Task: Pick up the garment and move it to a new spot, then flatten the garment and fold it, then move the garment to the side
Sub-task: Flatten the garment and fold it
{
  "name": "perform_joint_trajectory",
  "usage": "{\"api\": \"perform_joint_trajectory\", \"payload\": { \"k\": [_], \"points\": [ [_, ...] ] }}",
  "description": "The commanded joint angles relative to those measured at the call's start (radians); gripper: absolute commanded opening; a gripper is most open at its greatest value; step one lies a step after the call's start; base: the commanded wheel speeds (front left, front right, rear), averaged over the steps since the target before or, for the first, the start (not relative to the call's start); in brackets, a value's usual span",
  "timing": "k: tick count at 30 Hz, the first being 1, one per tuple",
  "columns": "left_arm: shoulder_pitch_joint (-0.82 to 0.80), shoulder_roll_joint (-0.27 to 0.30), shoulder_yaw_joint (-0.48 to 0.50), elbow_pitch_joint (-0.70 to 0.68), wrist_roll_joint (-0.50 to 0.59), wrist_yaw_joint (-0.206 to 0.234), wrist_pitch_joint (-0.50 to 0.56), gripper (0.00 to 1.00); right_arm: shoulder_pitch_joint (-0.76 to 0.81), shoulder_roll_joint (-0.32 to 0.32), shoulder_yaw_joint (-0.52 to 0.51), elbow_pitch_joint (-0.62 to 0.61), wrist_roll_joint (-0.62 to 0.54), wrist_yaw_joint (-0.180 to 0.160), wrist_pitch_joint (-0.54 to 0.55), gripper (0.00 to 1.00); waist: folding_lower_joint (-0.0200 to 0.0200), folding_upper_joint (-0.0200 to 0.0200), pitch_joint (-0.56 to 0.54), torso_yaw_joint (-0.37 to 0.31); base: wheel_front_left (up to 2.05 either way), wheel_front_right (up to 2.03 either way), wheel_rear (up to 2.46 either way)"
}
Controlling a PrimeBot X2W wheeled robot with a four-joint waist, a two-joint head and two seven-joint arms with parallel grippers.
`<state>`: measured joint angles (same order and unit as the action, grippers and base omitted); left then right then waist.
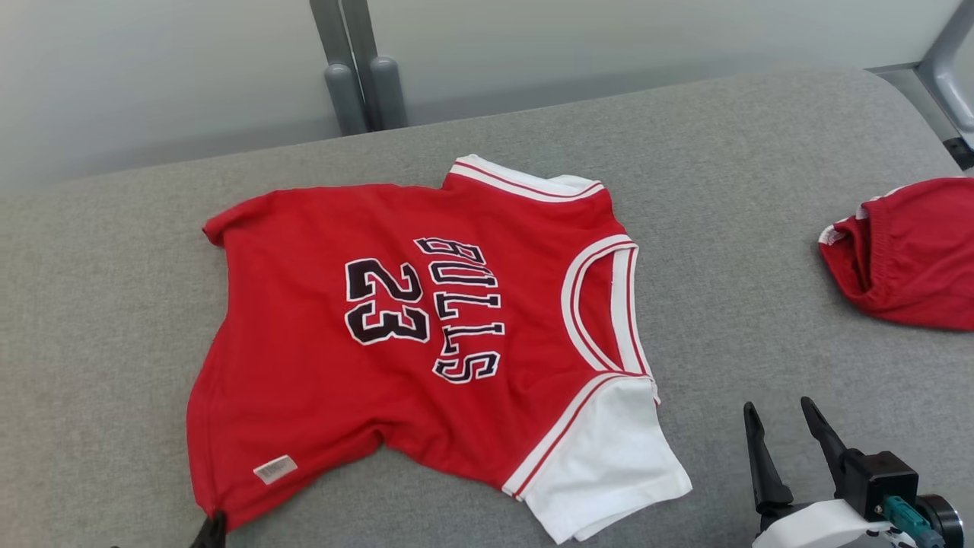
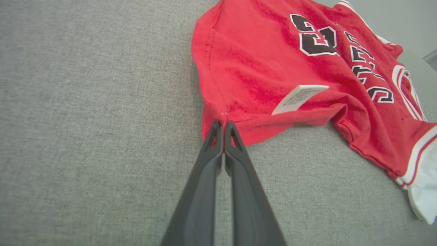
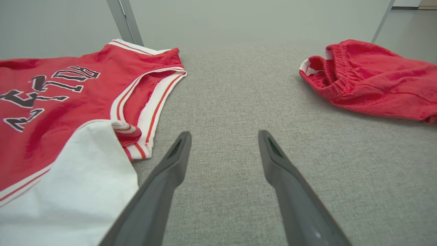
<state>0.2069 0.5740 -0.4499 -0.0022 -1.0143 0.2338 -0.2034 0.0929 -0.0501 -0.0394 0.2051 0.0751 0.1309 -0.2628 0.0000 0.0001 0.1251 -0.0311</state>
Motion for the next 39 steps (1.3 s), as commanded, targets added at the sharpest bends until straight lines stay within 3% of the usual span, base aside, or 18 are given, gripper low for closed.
{"api": "perform_joint_trajectory", "payload": {
  "k": [1, 4, 5, 7, 8, 10, 15, 19, 22, 26, 29, 33, 39],
  "points": [
    [0.006, -0.011, -0.007, 0.033, -0.017, -0.023, 0.006, 0.00, 0.012, -0.001, 0.001, 0.002, -0.005, 0.000, -0.003, 1.00, 0.0000, -0.0001, -0.001, 0.025, 0.00, 0.00, 0.00],
    [-0.029, -0.035, -0.032, 0.124, -0.004, -0.072, -0.005, 0.03, 0.010, -0.001, 0.004, 0.006, -0.008, 0.000, -0.003, 1.00, 0.0000, -0.0001, -0.003, 0.040, 0.00, 0.00, 0.00],
    [-0.037, -0.048, -0.036, 0.154, -0.010, -0.085, -0.009, 0.18, 0.009, -0.001, 0.005, 0.007, -0.009, 0.000, -0.003, 1.00, 0.0000, -0.0001, -0.004, 0.043, 0.00, 0.00, 0.00],
    [-0.055, -0.070, -0.042, 0.226, 0.002, -0.111, -0.024, 0.82, 0.006, -0.001, 0.005, 0.008, -0.011, 0.000, -0.003, 1.00, 0.0000, -0.0001, -0.006, 0.047, 0.00, 0.00, 0.00],
    [-0.056, -0.077, -0.044, 0.251, 0.004, -0.120, -0.027, 0.99, 0.004, -0.001, 0.005, 0.009, -0.013, 0.000, -0.003, 1.00, 0.0000, -0.0001, -0.007, 0.048, 0.00, 0.00, 0.00],
    [-0.058, -0.091, -0.038, 0.300, 0.006, -0.122, -0.036, 1.00, 0.004, -0.001, 0.003, 0.008, -0.017, 0.000, -0.003, 1.00, 0.0000, -0.0001, -0.013, 0.049, 0.00, 0.00, 0.00],
    [-0.022, -0.117, 0.059, 0.385, 0.060, -0.042, -0.058, 1.00, 0.017, -0.001, -0.015, -0.011, -0.028, 0.000, -0.003, 1.00, 0.0000, -0.0001, -0.041, 0.046, 0.00, 0.00, 0.00],
    [0.007, -0.193, 0.241, 0.278, 0.223, -0.018, -0.062, 1.00, 0.034, -0.001, -0.051, -0.042, -0.037, 0.000, -0.003, 1.00, 0.0000, -0.0001, -0.069, 0.054, 0.00, 0.00, 0.00],
    [0.051, -0.265, 0.343, 0.201, 0.355, -0.035, -0.061, 1.00, 0.045, -0.001, -0.071, -0.068, -0.049, 0.000, -0.003, 1.00, 0.0000, -0.0001, -0.096, 0.056, 0.00, 0.00, 0.00],
    [0.066, -0.358, 0.444, 0.086, 0.538, -0.084, -0.062, 1.00, 0.053, -0.001, -0.099, -0.117, -0.055, 0.000, -0.003, 1.00, 0.0000, -0.0001, -0.124, 0.060, 0.00, 0.00, 0.00],
    [0.046, -0.418, 0.484, 0.016, 0.646, -0.150, -0.062, 1.00, 0.054, -0.001, -0.116, -0.153, -0.048, 0.000, -0.003, 1.00, 0.0000, -0.0001, -0.134, 0.066, 0.00, 0.00, 0.00],
    [0.025, -0.475, 0.512, -0.008, 0.726, -0.232, -0.062, 1.00, 0.049, -0.001, -0.120, -0.170, -0.046, 0.000, -0.003, 1.00, 0.0000, -0.0001, -0.144, 0.066, 0.00, 0.00, 0.00],
    [0.005, -0.511, 0.545, 0.028, 0.788, -0.302, -0.062, 1.00, 0.039, -0.001, -0.103, -0.183, -0.053, 0.000, -0.003, 1.00, 0.0000, -0.0001, -0.151, 0.063, 0.00, 0.00, 0.00]
  ]
}}
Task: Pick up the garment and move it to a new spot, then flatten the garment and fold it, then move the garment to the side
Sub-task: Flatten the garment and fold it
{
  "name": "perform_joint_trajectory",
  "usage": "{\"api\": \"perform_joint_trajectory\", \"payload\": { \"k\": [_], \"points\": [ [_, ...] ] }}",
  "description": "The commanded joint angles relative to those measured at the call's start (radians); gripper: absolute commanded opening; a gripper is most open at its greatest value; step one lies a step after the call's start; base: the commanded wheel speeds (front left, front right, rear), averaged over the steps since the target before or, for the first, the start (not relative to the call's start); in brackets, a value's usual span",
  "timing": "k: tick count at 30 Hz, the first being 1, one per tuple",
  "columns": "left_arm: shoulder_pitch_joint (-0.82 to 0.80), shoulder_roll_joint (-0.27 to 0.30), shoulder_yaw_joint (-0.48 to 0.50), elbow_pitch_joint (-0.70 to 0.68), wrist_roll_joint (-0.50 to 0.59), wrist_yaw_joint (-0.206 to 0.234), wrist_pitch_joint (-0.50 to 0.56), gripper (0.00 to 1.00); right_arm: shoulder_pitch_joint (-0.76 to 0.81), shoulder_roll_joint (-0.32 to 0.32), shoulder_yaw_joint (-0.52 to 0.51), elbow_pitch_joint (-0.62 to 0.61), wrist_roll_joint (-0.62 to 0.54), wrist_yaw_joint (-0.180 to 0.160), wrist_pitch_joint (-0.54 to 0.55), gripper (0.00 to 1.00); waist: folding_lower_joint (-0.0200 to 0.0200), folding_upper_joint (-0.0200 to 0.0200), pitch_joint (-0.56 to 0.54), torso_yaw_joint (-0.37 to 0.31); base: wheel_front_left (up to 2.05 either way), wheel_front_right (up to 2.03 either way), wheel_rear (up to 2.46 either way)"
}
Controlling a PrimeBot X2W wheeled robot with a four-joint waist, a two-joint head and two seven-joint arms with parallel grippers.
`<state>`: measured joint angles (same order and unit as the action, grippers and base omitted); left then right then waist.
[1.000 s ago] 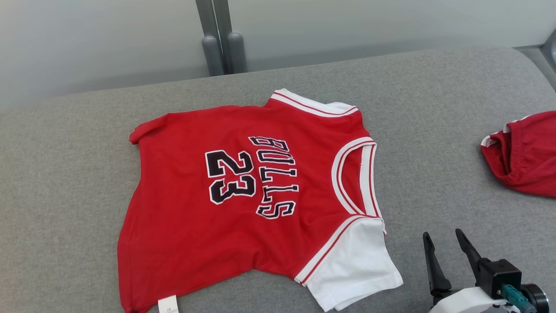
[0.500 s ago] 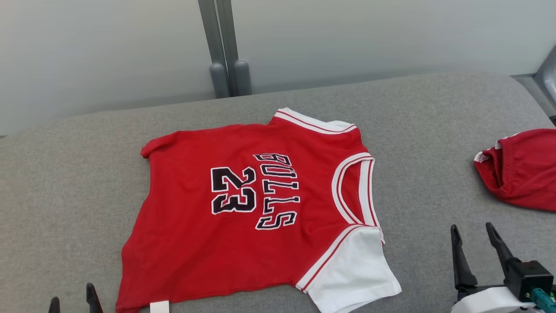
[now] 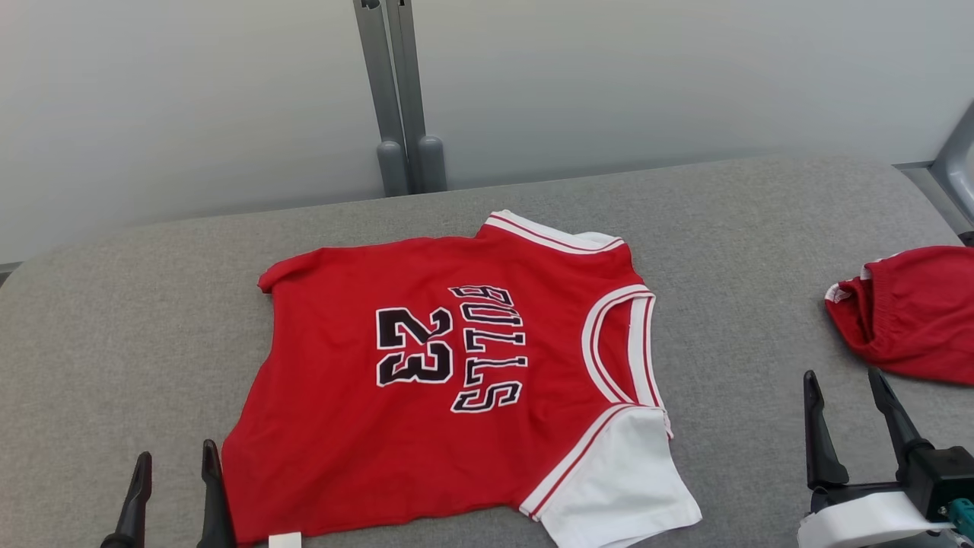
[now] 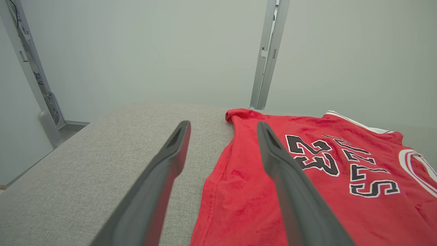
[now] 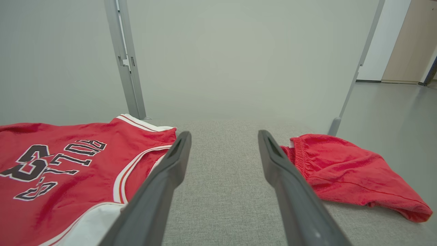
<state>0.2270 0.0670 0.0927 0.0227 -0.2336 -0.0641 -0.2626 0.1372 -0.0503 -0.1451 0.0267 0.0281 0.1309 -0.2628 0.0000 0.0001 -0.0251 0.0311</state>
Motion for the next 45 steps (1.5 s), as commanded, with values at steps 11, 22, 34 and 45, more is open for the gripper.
{"api": "perform_joint_trajectory", "payload": {
  "k": [11, 22, 34, 45],
  "points": [
    [-0.043, -0.015, 0.007, 0.054, 0.028, -0.059, -0.003, 1.00, 0.018, -0.001, 0.036, -0.015, -0.011, 0.000, -0.003, 1.00, 0.0000, -0.0001, -0.005, 0.006, 0.00, 0.00, 0.00],
    [-0.042, -0.016, 0.015, 0.095, 0.027, -0.065, -0.003, 1.00, -0.002, -0.001, 0.072, 0.011, -0.004, 0.000, -0.003, 1.00, 0.0000, -0.0001, -0.002, 0.023, 0.00, 0.00, 0.00],
    [-0.038, -0.016, 0.023, 0.098, 0.018, -0.066, -0.003, 1.00, -0.006, -0.001, 0.082, 0.016, -0.012, 0.000, -0.003, 1.00, 0.0000, -0.0001, 0.000, 0.032, 0.00, 0.00, 0.00],
    [-0.032, -0.016, 0.025, 0.176, 0.019, -0.051, -0.003, 1.00, 0.012, 0.000, 0.139, 0.087, 0.019, 0.000, -0.001, 1.00, 0.0000, -0.0001, 0.000, 0.023, 0.00, 0.00, 0.00]
  ]
}}
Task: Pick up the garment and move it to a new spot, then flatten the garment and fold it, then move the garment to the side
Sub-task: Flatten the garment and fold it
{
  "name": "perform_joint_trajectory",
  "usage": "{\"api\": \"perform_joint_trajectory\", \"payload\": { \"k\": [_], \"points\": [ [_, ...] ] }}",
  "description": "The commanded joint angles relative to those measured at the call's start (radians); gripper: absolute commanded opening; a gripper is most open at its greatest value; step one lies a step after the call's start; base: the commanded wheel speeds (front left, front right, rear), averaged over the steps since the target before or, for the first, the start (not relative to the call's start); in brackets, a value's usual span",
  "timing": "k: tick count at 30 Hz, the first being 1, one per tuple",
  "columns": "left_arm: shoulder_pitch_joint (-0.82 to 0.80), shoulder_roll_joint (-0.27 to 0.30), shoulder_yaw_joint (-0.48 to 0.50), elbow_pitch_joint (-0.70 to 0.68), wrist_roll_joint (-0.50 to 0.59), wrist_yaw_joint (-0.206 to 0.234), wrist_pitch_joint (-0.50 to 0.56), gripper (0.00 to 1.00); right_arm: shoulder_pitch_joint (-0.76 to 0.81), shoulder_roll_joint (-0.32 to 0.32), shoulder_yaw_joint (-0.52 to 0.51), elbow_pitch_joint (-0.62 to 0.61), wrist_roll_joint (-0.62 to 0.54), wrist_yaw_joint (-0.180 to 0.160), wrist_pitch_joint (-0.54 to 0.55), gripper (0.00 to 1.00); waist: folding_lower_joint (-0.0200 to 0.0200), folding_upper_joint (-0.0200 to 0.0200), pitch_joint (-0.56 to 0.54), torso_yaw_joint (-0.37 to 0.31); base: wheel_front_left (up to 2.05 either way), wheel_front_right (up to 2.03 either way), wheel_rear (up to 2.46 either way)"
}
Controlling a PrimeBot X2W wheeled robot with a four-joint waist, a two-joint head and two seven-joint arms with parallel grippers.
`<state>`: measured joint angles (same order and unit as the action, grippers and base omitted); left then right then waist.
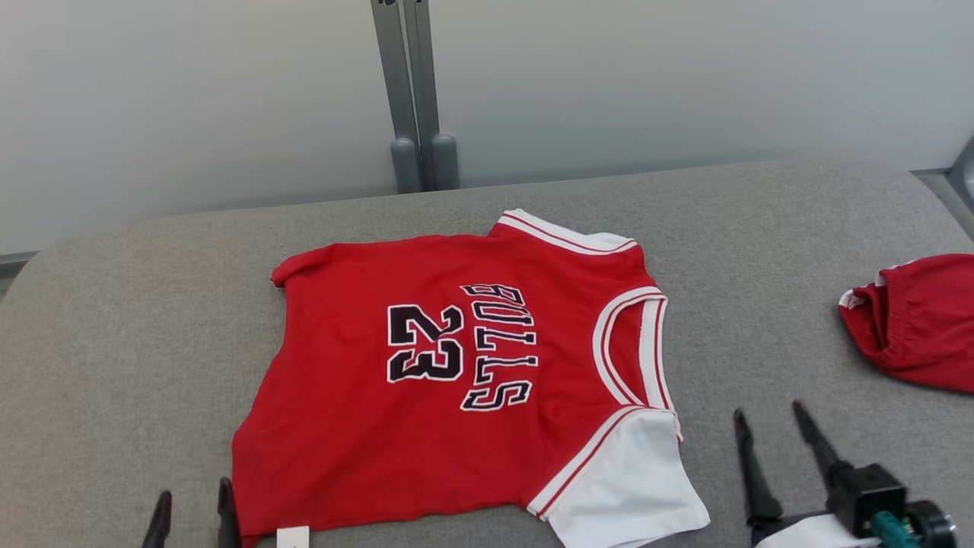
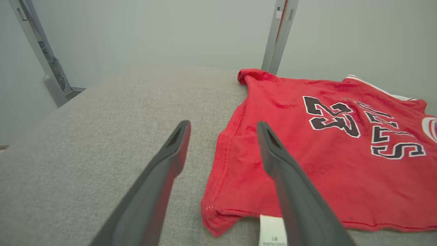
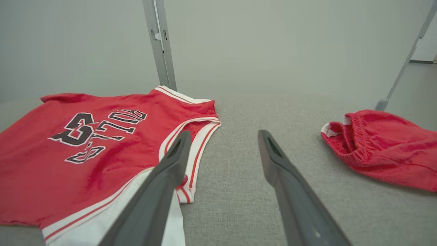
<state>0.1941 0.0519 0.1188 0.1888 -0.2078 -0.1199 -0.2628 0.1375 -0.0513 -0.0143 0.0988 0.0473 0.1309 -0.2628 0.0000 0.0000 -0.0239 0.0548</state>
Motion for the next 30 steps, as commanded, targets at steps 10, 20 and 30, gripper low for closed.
{"api": "perform_joint_trajectory", "payload": {
  "k": [10, 20, 30],
  "points": [
    [-0.097, 0.043, -0.022, 0.201, -0.010, 0.031, 0.234, 1.00, -0.066, -0.074, 0.198, 0.207, 0.048, 0.000, 0.285, 1.00, 0.0000, 0.0000, 0.017, -0.011, 0.00, 0.00, 0.00],
    [-0.164, 0.062, -0.038, 0.270, -0.034, 0.028, 0.367, 1.00, -0.131, -0.100, 0.290, 0.277, 0.094, 0.000, 0.431, 1.00, 0.0000, 0.0000, 0.057, -0.007, 0.00, 0.00, 0.00],
    [-0.128, 0.068, -0.083, 0.264, -0.081, 0.005, 0.441, 0.00, -0.140, -0.109, 0.366, 0.313, 0.147, 0.002, 0.465, 1.00, 0.0000, 0.0000, 0.067, -0.001, 0.00, 0.00, 0.00]
  ]
}}
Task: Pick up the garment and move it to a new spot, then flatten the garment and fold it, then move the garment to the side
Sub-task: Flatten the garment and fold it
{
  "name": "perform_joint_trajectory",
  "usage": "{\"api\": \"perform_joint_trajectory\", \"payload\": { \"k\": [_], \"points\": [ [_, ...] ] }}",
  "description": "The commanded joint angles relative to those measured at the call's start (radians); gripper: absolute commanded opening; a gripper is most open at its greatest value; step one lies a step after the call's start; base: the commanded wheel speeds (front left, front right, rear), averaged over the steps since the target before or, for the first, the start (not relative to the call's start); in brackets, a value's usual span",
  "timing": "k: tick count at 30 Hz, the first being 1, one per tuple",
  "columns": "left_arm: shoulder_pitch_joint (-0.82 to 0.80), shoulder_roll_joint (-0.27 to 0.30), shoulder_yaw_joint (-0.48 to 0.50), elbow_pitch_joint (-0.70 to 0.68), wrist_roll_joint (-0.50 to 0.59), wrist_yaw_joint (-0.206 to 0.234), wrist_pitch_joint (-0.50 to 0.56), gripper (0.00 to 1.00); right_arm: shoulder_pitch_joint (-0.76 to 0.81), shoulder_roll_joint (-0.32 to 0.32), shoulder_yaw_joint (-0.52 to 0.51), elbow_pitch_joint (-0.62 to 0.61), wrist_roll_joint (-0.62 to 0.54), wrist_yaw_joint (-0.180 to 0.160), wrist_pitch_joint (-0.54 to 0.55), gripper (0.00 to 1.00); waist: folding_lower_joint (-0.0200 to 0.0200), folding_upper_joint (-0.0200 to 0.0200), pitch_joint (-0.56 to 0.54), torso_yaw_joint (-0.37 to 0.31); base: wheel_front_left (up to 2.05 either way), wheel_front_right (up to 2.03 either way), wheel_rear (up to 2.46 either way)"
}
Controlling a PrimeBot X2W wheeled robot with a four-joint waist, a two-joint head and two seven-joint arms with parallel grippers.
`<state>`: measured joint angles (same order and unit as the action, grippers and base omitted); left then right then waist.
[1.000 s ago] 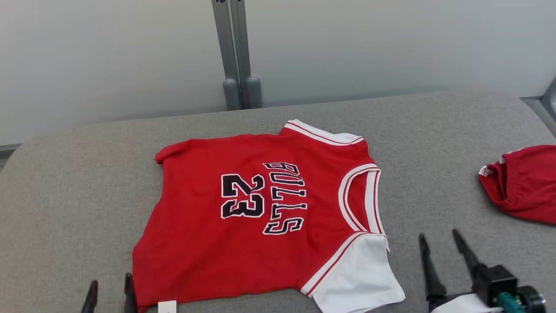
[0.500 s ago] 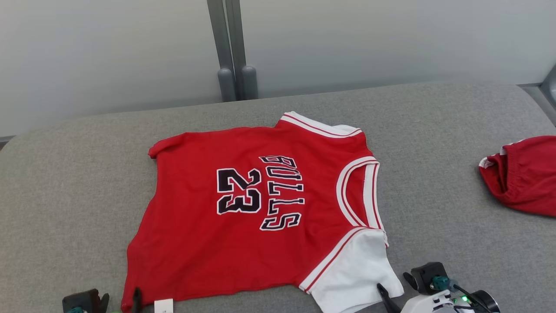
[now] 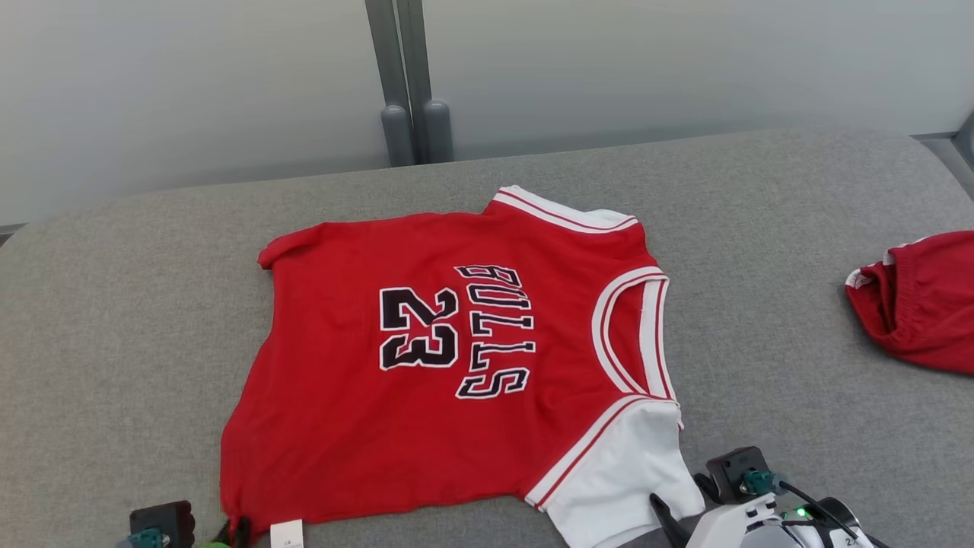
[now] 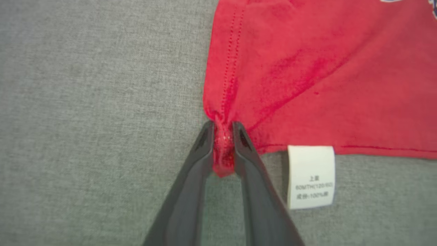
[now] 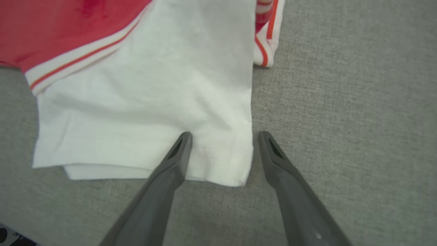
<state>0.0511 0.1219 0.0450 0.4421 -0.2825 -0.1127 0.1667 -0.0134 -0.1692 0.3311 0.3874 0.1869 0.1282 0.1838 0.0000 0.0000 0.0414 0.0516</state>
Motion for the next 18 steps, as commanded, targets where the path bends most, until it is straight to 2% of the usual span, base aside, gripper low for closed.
{"api": "perform_joint_trajectory", "payload": {
  "k": [1, 4, 7, 10, 12, 14, 18],
  "points": [
    [0.014, -0.003, -0.018, 0.009, -0.008, -0.005, 0.019, 0.00, 0.006, 0.007, 0.029, 0.030, 0.014, 0.005, 0.016, 1.00, 0.0000, 0.0000, 0.003, 0.003, 0.00, 0.00, 0.00],
    [0.014, 0.000, -0.051, 0.009, -0.029, -0.013, 0.045, 0.00, -0.010, -0.002, 0.058, 0.049, 0.038, 0.005, 0.015, 0.00, 0.0000, 0.0000, 0.004, 0.003, 0.00, 0.00, 0.00],
    [0.025, 0.006, -0.067, -0.013, -0.064, -0.016, 0.058, 0.00, -0.026, -0.008, 0.070, 0.033, 0.096, 0.004, -0.007, 0.00, 0.0000, 0.0000, 0.002, -0.002, 0.00, 0.00, 0.00],
    [0.033, 0.016, -0.058, -0.095, -0.111, -0.018, 0.053, 0.00, -0.027, -0.016, 0.046, -0.064, 0.212, 0.003, -0.050, 0.00, 0.0000, 0.0000, -0.003, -0.008, 0.00, 0.00, 0.00],
    [0.041, 0.031, -0.040, -0.200, -0.158, -0.017, 0.054, 0.00, -0.015, -0.031, 0.024, -0.189, 0.341, 0.003, -0.069, 0.00, 0.0000, 0.0000, -0.003, -0.015, 0.00, 0.00, 0.00],
    [0.057, 0.024, -0.035, -0.342, -0.253, -0.017, 0.075, 0.00, -0.003, -0.057, -0.007, -0.364, 0.499, 0.003, -0.078, 0.00, 0.0000, 0.0000, 0.000, -0.024, 0.00, 0.00, 0.00],
    [0.042, 0.057, 0.000, -0.700, -0.444, -0.018, 0.147, 0.00, -0.020, -0.141, -0.180, -0.694, 0.723, 0.003, -0.071, 0.00, 0.0000, 0.0000, 0.027, -0.050, 0.00, 0.00, 0.00]
  ]
}}
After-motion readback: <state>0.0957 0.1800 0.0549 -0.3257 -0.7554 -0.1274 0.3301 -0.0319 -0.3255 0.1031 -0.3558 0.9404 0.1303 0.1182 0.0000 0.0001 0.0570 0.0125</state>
